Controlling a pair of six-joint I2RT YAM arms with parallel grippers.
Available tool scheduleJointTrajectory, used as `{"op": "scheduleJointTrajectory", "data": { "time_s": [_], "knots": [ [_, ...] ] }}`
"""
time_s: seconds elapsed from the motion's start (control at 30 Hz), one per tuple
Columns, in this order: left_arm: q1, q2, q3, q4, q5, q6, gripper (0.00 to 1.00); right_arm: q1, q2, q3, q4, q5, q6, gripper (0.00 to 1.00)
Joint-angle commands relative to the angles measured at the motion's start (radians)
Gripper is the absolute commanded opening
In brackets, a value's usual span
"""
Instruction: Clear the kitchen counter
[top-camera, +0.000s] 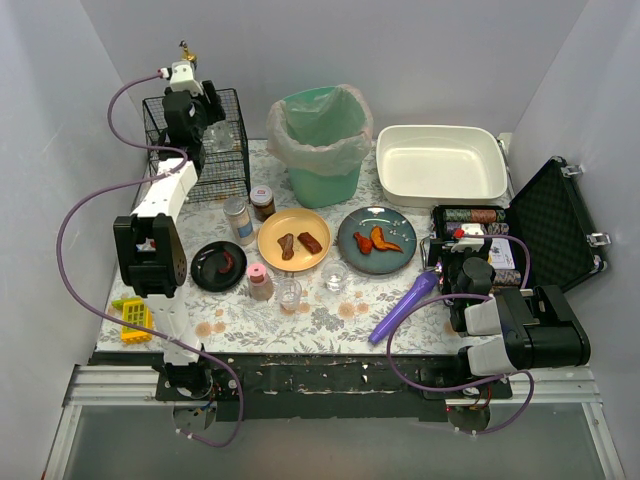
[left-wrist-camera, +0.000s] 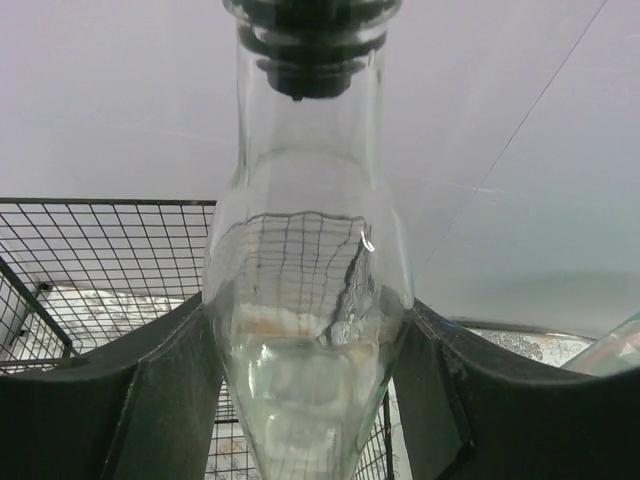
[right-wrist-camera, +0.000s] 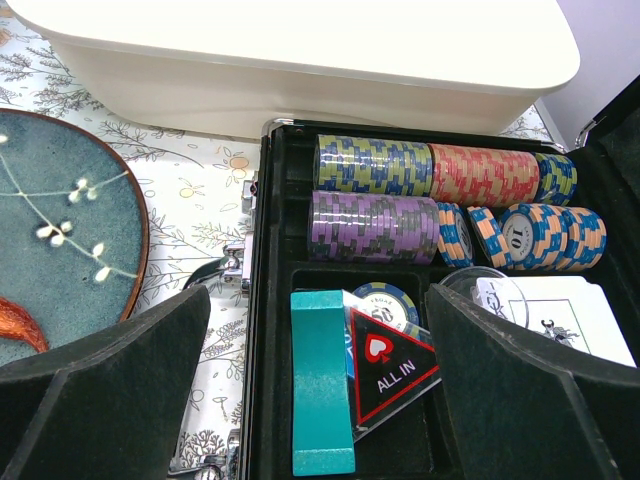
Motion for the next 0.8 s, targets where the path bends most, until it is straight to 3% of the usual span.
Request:
{"op": "scheduleJointTrajectory", "data": {
  "time_s": [0.0,0.43,0.67,0.77],
  "knots": [
    [0.002,-0.052,-0.060,0.171,0.041,0.038,0.00,0.004,0.005,-0.001,0.066,0.012,-0.013,0.98],
    [0.002,-0.076,-0.244,0.304,0.075,0.080,0.00,0.004,0.004,-0.001,0.066,0.014,-0.013,0.98],
    [0.002,-0.061,-0.298,0.317,0.100,0.075,0.15,0.005,0.004,-0.001,0.066,0.014,-0.013,0.98],
    [0.001,-0.056,-0.310,0.320,0.104,0.075,0.40,0.005,0.005,-0.001,0.066,0.014,-0.013,0.98]
  ]
}}
